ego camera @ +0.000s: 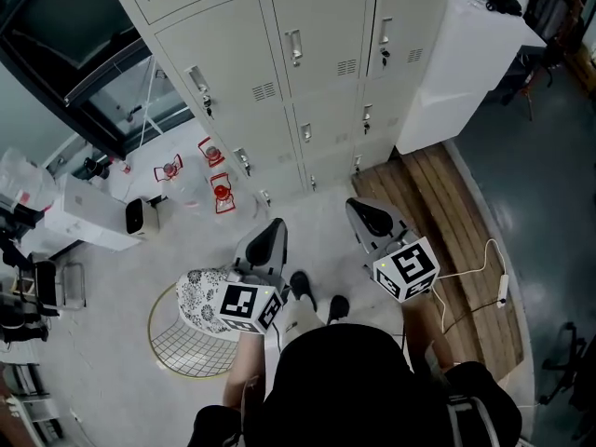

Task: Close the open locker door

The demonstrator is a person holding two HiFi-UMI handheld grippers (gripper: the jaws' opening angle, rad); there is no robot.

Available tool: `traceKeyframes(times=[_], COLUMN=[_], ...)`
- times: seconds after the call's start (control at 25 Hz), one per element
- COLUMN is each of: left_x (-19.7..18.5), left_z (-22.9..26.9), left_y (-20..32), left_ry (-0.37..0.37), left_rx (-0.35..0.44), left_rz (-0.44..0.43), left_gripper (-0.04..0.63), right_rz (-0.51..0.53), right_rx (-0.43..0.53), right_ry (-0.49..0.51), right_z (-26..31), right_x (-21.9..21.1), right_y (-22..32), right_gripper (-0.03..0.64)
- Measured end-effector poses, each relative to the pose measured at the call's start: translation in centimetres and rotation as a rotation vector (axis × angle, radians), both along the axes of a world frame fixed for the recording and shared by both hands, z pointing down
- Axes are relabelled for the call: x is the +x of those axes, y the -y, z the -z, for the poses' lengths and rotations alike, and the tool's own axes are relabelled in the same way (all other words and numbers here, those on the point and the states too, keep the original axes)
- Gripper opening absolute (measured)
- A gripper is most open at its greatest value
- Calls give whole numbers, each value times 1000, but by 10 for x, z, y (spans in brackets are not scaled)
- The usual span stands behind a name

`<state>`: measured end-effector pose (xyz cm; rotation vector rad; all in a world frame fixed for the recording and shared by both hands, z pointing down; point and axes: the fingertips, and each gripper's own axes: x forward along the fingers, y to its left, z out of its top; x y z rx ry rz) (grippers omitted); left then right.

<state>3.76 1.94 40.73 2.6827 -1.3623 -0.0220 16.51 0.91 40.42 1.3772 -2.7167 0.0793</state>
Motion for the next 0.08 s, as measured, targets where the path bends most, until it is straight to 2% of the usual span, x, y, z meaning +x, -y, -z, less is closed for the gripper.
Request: traceKeyframes(times=[0.08], left_x=[1], left_z=[-2], left_y=[0], left_ry=[0], left_rx=[-4], left_rz=[1], left_gripper=[17], right_rz=[2], right_rx=[1], right_ry=[-2], right_z=[-2], right_x=[0], right_y=[-1], right_gripper=[5])
